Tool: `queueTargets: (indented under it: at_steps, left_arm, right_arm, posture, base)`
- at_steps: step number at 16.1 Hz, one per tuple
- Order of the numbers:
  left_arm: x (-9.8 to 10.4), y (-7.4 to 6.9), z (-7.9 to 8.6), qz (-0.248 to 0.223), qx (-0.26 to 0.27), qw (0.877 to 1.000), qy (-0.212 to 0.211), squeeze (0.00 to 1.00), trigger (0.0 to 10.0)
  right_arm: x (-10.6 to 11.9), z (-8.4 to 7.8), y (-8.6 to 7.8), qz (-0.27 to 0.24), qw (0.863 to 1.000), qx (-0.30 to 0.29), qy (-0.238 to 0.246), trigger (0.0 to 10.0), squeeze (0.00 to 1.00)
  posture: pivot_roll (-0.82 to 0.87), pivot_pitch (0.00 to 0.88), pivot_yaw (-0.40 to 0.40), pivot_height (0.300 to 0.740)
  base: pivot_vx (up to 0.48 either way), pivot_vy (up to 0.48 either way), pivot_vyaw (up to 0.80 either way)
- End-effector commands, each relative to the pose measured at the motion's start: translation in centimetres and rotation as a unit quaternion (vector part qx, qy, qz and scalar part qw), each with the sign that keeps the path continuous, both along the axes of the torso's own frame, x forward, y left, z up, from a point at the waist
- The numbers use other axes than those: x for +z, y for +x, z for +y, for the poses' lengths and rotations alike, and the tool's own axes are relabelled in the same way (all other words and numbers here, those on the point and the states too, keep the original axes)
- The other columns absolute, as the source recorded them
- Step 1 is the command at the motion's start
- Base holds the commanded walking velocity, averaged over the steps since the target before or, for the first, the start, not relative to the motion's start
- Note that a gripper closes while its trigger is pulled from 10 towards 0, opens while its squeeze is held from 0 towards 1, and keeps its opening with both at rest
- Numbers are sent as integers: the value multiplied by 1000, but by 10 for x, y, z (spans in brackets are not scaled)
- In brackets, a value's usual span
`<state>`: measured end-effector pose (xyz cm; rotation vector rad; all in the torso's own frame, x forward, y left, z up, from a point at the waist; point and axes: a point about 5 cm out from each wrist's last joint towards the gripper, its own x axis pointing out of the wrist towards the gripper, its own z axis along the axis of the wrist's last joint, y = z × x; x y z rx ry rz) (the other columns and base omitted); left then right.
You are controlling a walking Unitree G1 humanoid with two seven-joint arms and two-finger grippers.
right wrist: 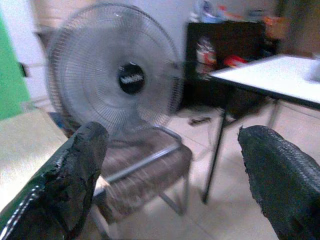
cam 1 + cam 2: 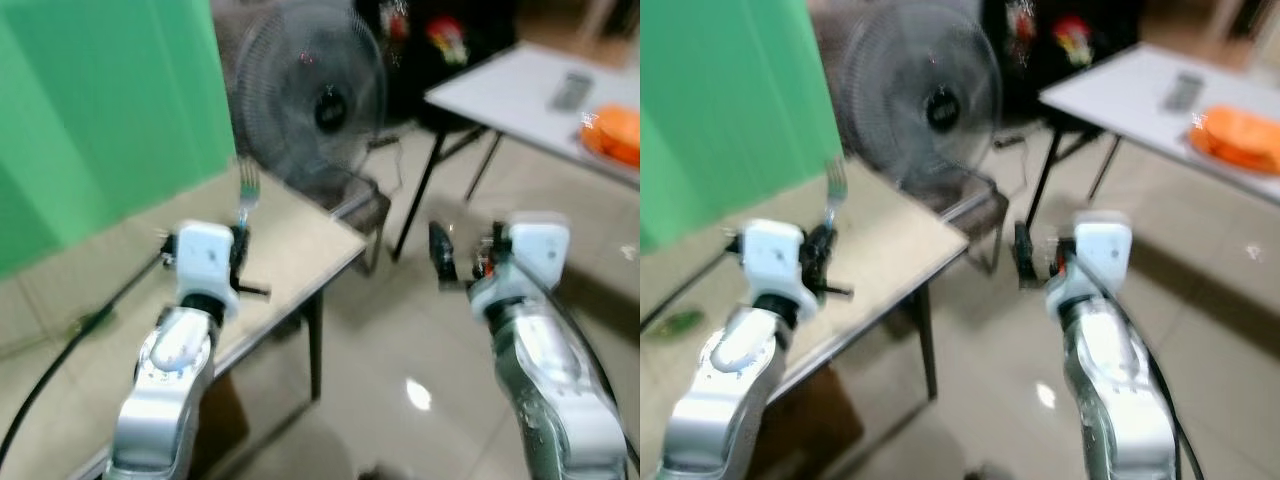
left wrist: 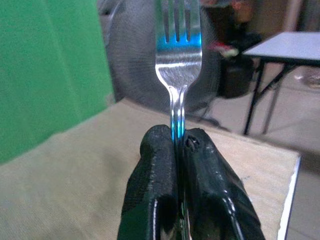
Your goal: Setting the table
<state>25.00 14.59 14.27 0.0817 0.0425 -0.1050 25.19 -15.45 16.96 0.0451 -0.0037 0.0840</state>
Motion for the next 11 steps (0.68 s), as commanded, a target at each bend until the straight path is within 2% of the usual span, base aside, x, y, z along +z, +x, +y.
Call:
queueTargets:
  at_steps: [1,2,4,6,7,11]
  left_arm:
    - [4,0,3,-11,9,1000,12,0,10000]
    - [6,0,5,-15,11,1000,15,0,10000]
    - [6,2,4,-16,3,1000,22,0,10000]
    - [7,0,4,-14,2,1000,25,0,10000]
    - [7,-2,3,-13,1,999,29,0,10000]
    - [7,0,0,-14,-8,1000,26,0,10000]
  right_arm:
    - [-15,-2,-2,47,999,-5,3,10000,0]
    - [-19,1,-3,61,998,18,23,10000,0]
    - [-26,5,-5,71,997,30,20,10000,0]
    - [-26,7,-6,78,996,37,18,10000,0]
    - [-30,11,-8,97,994,49,1,10000,0]
    - [-28,11,-10,86,995,50,-3,10000,0]
  posture:
    - [15,0,6,740]
    - [20,0,2,740]
    - [24,0,4,740]
    - [29,0,-5,740]
    - [34,0,-3,740]
    - [19,0,16,740]
  base:
    - [0,0,-756]
    - [0,0,-756]
    - [0,-124,-203]
    - [0,-381,0]
    - [0,-461,0]
    - [0,-461,0]
